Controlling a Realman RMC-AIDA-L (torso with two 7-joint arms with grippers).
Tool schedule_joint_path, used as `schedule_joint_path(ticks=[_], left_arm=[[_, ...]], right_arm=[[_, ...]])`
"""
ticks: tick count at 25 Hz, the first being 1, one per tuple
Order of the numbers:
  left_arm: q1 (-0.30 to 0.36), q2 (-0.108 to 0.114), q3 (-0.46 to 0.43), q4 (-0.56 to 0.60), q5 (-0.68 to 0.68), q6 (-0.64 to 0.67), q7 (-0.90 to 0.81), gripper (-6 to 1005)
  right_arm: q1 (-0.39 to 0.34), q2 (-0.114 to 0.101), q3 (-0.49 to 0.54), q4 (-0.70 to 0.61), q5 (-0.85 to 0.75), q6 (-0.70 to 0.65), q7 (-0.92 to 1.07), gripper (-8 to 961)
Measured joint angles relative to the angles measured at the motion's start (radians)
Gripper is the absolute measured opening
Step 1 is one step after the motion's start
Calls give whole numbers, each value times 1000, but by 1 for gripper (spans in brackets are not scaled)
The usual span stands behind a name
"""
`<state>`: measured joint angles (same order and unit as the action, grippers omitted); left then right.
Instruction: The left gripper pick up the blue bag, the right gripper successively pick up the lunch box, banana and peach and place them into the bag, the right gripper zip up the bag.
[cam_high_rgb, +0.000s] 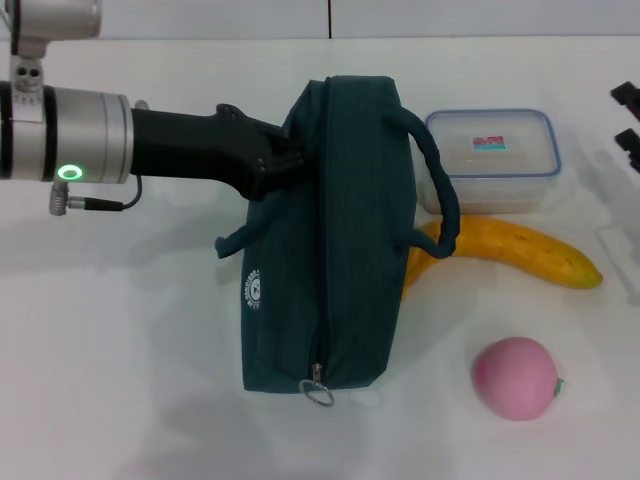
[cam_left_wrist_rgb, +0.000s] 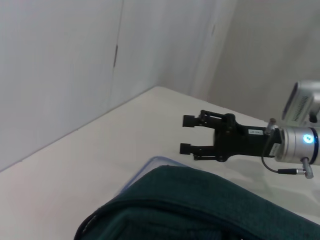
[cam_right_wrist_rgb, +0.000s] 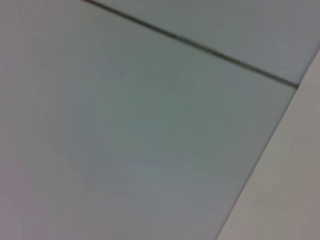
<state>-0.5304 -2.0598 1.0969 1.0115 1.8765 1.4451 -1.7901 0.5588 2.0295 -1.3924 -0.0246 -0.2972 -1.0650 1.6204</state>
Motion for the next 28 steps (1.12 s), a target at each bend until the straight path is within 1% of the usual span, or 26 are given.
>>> schedule_joint_path(ticks=[6, 11, 15, 18, 21, 24, 26, 28], left_arm=[[-7, -6, 4, -6, 1, 0, 0, 124], [-7, -15, 12, -8, 13, 0, -1, 124], [-8, -19, 13, -8, 15, 0, 0, 122], [-8, -20, 13, -10, 15, 0, 0, 121], [-8, -20, 12, -15, 15, 0, 1, 121], [-7, -20, 12, -19, 15, 0, 2, 120], [-3, -20, 12, -20, 15, 0, 2, 120], [-1, -20, 12, -21, 17, 0, 3, 119]], right_arm=[[2, -1, -113, -62, 7, 30, 63, 801], [-5, -2, -156, -87, 9, 64, 101, 800], [-8, -2, -187, -97, 10, 77, 127, 799], [-11, -2, -247, -119, 27, 93, 150, 799], [-21, -2, -343, -146, 103, 104, 158, 798], [-40, -2, -471, -189, 227, 122, 153, 798], [-46, -2, -516, -205, 285, 128, 140, 798], [-48, -2, -521, -209, 304, 127, 135, 797]])
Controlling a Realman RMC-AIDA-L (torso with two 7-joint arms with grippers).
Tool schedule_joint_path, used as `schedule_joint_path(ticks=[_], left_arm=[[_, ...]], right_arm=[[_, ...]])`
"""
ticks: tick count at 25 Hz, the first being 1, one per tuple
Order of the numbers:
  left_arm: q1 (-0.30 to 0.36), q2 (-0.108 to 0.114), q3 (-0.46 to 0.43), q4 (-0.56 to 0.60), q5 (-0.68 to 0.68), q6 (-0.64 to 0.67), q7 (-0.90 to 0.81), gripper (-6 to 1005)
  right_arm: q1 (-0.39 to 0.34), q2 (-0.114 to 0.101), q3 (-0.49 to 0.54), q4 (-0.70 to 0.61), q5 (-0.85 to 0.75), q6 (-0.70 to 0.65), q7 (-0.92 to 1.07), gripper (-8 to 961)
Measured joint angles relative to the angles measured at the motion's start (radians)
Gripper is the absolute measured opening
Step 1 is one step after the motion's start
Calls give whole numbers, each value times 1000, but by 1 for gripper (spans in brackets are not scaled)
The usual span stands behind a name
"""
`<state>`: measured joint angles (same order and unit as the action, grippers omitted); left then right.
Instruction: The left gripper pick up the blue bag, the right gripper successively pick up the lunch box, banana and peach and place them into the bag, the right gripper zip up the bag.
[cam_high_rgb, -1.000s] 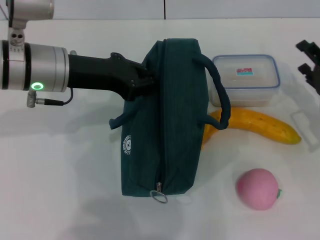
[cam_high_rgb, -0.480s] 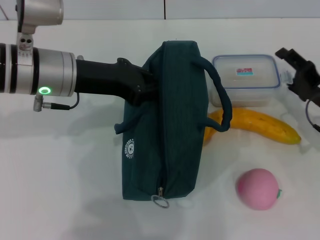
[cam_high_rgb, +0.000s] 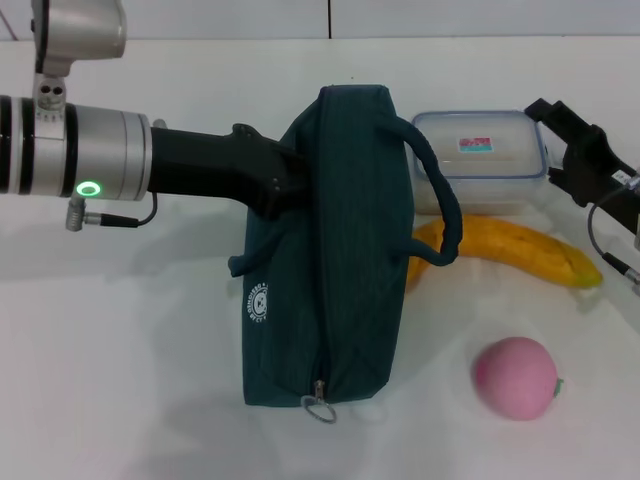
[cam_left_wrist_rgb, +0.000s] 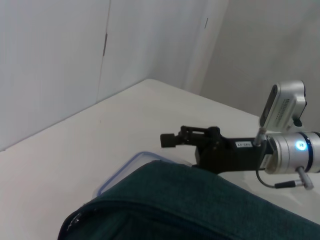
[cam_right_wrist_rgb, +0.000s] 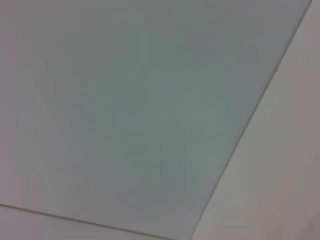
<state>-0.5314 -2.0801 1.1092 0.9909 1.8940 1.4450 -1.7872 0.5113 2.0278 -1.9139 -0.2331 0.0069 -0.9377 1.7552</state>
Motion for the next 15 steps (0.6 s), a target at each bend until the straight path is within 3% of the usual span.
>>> schedule_joint_path(ticks=[15], left_arm=[[2, 0, 5, -7, 7, 0, 17, 117]], right_arm=[[7, 0, -3, -1, 25, 7, -10, 751]])
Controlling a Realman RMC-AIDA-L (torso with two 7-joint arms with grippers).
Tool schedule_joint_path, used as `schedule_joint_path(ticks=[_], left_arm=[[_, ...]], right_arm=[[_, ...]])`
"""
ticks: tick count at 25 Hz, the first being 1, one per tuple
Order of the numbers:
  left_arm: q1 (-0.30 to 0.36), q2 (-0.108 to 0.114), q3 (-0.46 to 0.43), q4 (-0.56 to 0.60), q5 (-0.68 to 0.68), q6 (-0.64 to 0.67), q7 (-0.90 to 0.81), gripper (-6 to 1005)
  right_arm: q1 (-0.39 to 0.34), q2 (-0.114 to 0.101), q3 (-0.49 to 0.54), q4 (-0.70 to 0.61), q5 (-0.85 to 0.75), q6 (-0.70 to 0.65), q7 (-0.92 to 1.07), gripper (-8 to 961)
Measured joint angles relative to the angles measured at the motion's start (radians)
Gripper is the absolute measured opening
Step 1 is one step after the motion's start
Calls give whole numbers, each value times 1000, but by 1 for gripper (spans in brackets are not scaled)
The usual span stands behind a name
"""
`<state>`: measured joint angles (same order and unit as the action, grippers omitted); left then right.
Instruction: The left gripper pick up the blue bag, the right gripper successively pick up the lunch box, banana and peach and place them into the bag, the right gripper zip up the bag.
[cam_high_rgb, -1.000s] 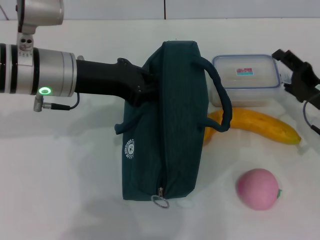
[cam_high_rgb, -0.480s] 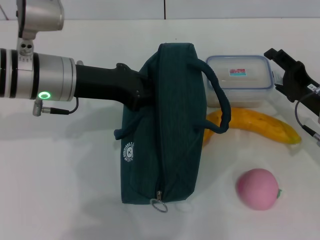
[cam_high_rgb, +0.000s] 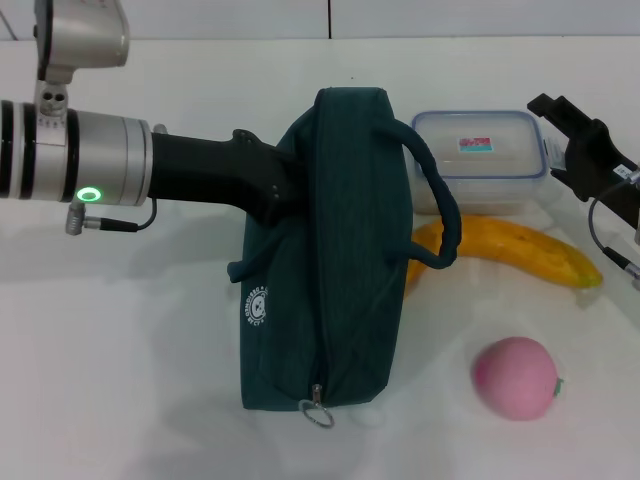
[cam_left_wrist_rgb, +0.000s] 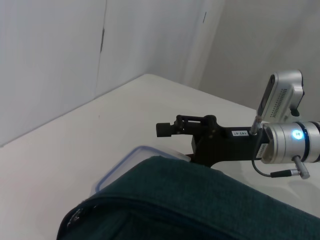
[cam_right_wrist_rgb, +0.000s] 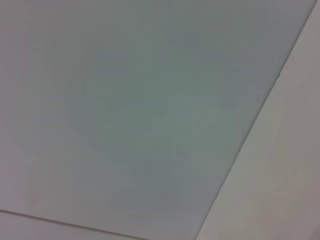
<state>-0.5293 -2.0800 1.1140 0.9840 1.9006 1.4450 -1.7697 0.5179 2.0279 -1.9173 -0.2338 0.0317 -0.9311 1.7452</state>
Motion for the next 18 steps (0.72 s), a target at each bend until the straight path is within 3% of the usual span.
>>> schedule_joint_path(ticks=[17, 18], left_arm=[[-9, 8, 0, -21, 0, 0, 24, 117], [-9, 8, 0, -21, 0, 0, 24, 117]], right_arm=[[-8, 0, -12, -2, 2, 35, -10, 636], [-8, 0, -12, -2, 2, 35, -11, 586]])
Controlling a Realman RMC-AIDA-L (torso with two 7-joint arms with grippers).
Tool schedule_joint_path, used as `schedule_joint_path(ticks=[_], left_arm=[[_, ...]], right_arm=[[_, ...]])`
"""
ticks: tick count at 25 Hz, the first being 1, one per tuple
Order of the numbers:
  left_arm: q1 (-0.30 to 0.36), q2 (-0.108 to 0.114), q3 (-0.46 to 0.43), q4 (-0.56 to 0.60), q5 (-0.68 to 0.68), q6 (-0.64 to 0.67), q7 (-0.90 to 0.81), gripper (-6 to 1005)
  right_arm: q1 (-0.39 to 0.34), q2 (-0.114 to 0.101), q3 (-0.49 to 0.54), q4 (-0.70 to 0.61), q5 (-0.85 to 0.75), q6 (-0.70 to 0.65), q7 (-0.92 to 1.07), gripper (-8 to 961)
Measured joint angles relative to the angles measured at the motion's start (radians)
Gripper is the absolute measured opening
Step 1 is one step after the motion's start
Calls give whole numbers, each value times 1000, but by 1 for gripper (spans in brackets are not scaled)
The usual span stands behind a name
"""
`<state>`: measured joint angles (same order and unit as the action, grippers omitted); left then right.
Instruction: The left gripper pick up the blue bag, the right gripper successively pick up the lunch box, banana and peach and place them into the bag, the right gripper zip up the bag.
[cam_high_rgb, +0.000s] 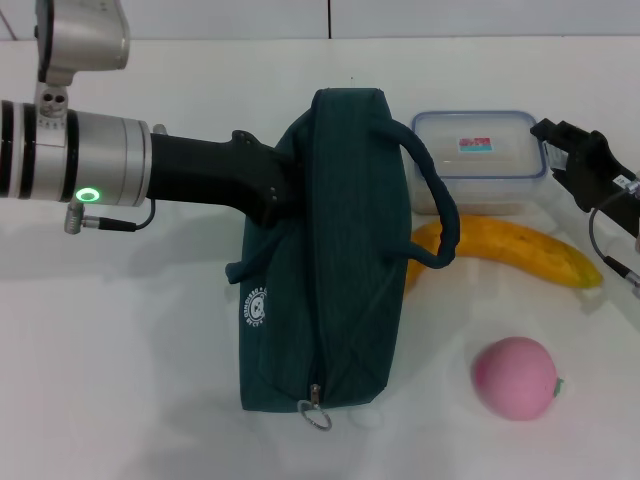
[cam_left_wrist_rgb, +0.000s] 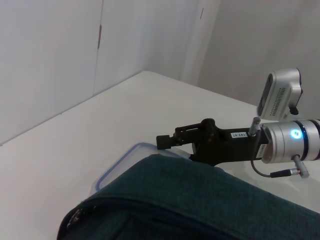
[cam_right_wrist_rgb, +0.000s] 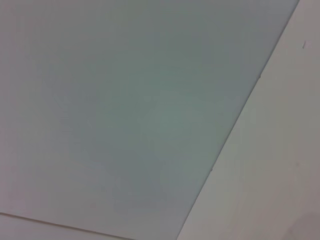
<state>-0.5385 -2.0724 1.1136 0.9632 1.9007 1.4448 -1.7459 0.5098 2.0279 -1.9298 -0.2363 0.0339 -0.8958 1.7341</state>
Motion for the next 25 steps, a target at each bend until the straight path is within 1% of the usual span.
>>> schedule_joint_path(ticks=[4, 9, 15, 20, 25], left_arm=[[0, 0, 0, 0, 0, -1, 7, 117], [0, 0, 0, 0, 0, -1, 9, 116], [2, 0, 0, 0, 0, -1, 9, 116], [5, 0, 0, 0, 0, -1, 9, 116], [4, -2, -2, 0, 0, 0, 10, 116]], right_arm=[[0, 0, -3, -1, 3, -2, -10, 387], [-1, 0, -11, -1, 0, -15, -50, 253], [-23, 0, -16, -22, 27, -21, -96, 258], [-26, 0, -26, -26, 39, -23, -126, 183], [-27, 0, -27, -26, 40, -22, -136, 153]])
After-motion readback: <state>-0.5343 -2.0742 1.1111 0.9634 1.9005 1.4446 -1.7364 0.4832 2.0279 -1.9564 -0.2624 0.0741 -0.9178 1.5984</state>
